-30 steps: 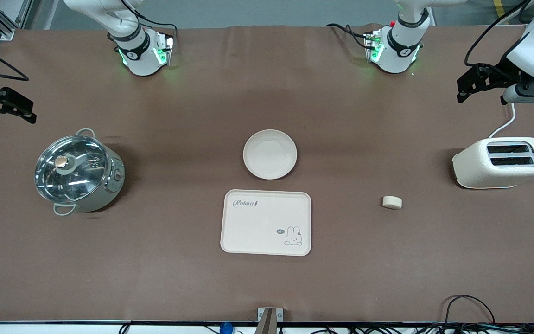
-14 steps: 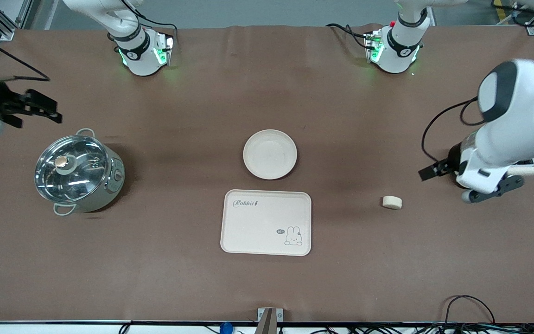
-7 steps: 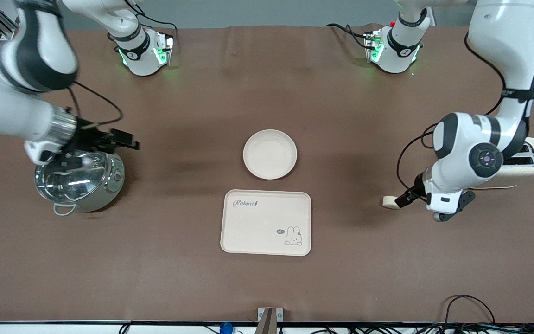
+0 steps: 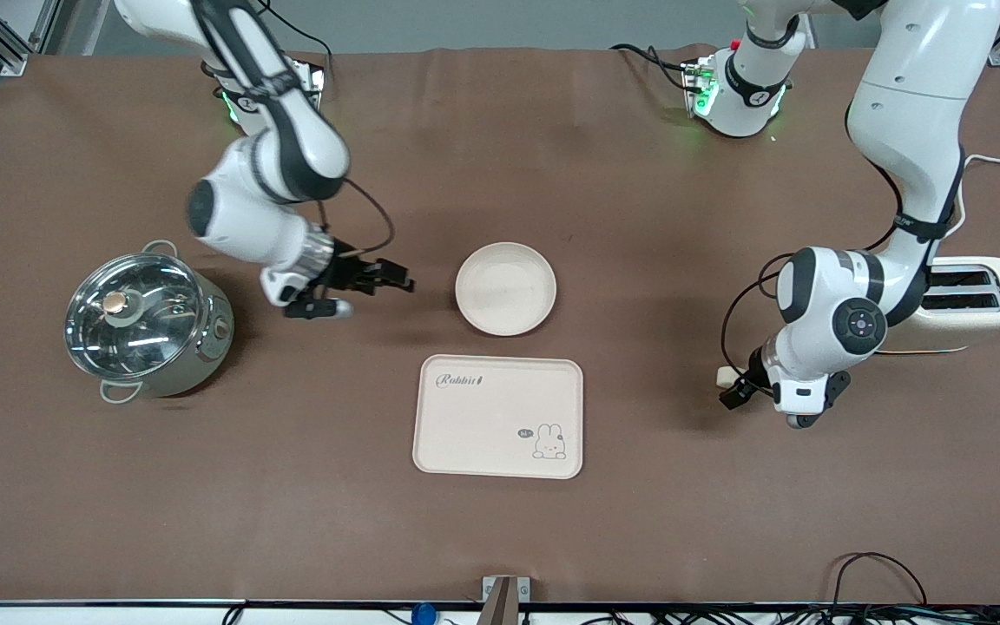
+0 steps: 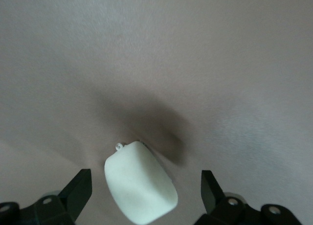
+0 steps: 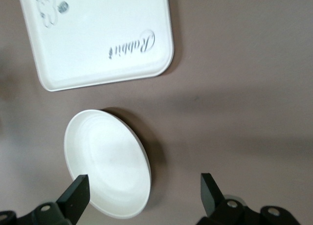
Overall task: Place bun in plate and plate on tray
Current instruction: 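Carry the bun over the plate while the right gripper grips the plate rim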
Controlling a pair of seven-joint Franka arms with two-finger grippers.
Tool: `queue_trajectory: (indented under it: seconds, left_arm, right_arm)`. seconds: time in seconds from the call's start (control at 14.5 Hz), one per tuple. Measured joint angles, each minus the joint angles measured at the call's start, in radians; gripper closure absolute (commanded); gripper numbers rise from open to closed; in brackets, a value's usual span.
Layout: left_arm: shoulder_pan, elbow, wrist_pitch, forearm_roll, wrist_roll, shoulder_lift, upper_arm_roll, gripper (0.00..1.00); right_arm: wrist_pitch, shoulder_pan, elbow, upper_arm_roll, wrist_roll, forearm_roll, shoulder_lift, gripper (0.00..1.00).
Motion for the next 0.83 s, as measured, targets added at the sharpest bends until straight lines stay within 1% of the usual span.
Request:
queue_trajectory:
  seconds: [0.14, 0.21, 0.28, 0.41, 0.55, 0.69, 0.83]
  left_arm:
    - [0.0, 0.0, 0.003, 0.0, 0.0, 0.012, 0.0, 0.56]
    - [0.0, -0.001, 0.003, 0.0, 0.0, 0.013, 0.0, 0.66]
    - [0.0, -0.001, 0.003, 0.0, 0.0, 0.013, 0.0, 0.69]
    - [-0.007, 0.0, 0.002, 0.0, 0.0, 0.011, -0.004, 0.7]
    - [-0.038, 0.002, -0.016, 0.0, -0.047, 0.006, -0.013, 0.7]
    - [-0.098, 0.006, -0.05, 0.0, -0.153, -0.01, -0.04, 0.69]
    - [-0.177, 0.011, -0.077, 0.0, -0.291, -0.037, -0.092, 0.67]
  right_arm:
    - [0.109, 0.089, 0.024, 0.0, 0.001, 0.063, 0.094, 0.0]
    - [0.13, 0.113, 0.044, 0.0, 0.001, 0.078, 0.134, 0.0]
    - [0.137, 0.124, 0.064, 0.0, 0.001, 0.086, 0.161, 0.0]
    - [0.137, 0.124, 0.086, -0.006, 0.001, 0.088, 0.184, 0.0]
    - [0.134, 0.124, 0.093, -0.011, 0.0, 0.088, 0.186, 0.0]
    - [0.129, 0.127, 0.094, -0.011, -0.001, 0.088, 0.187, 0.0]
    - [0.125, 0.135, 0.094, -0.01, -0.019, 0.088, 0.19, 0.0]
